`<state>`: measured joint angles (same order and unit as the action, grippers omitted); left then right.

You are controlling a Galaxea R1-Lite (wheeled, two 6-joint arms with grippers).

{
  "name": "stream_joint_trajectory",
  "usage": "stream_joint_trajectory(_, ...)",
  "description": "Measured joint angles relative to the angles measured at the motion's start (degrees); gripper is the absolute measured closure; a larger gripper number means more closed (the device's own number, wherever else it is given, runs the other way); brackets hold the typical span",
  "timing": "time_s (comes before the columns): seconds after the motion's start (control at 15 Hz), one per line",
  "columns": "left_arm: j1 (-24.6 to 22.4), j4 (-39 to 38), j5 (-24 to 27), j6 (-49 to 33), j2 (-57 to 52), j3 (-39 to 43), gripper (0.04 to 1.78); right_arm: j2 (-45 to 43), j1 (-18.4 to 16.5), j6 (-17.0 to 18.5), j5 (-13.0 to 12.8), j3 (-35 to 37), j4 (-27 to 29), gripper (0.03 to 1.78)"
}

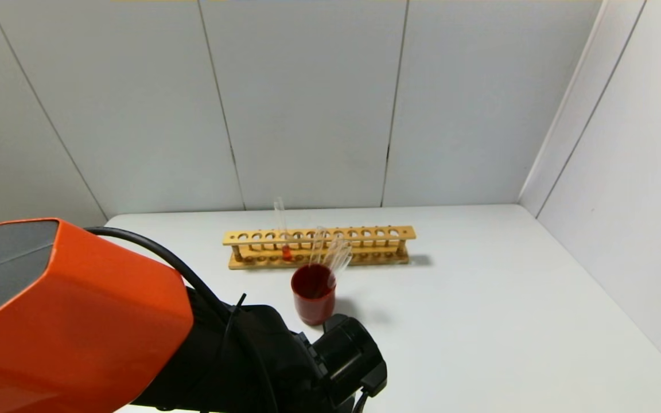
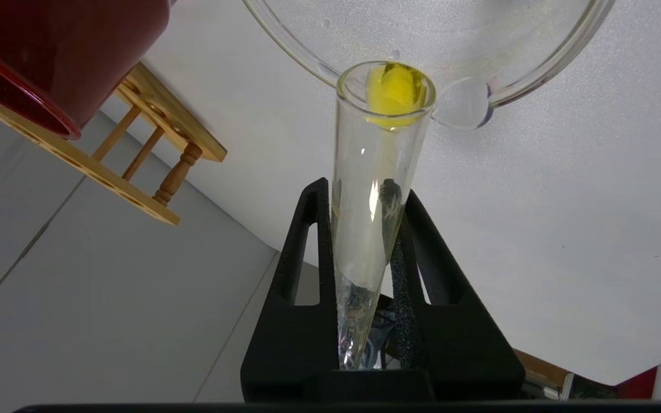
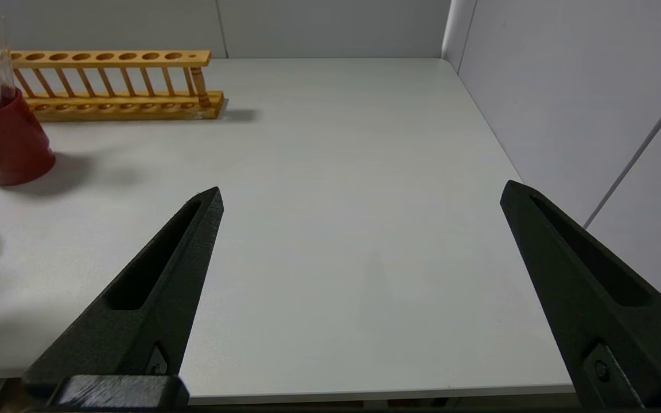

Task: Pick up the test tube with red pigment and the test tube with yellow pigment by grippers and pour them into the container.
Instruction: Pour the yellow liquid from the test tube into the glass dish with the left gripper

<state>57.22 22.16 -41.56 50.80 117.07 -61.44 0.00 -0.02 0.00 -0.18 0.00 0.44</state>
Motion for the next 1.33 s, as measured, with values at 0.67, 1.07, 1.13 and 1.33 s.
stream_joint_trajectory(0.67, -0.28, 3.46, -1.24, 0.05, 2.30, -3.47, 1.50, 0.00, 0.02, 0.00, 0.00, 0.00, 0.00, 0.11)
stream_joint_trajectory(1.07, -0.20, 5.92, -1.40, 0.00, 3.57, -6.01, 1.50, 0.00, 0.00, 0.00, 0.00, 0.00, 0.00, 0.11)
stream_joint_trajectory(1.13, -0.17, 6.47, -1.72, -0.02, 3.74, -6.36, 1.50, 0.00, 0.00, 0.00, 0.00, 0.00, 0.00, 0.11)
stream_joint_trajectory(1.33, -0.17, 7.38, -2.49, -0.04, 4.10, -6.80, 1.50, 0.00, 0.02, 0.00, 0.00, 0.00, 0.00, 0.11)
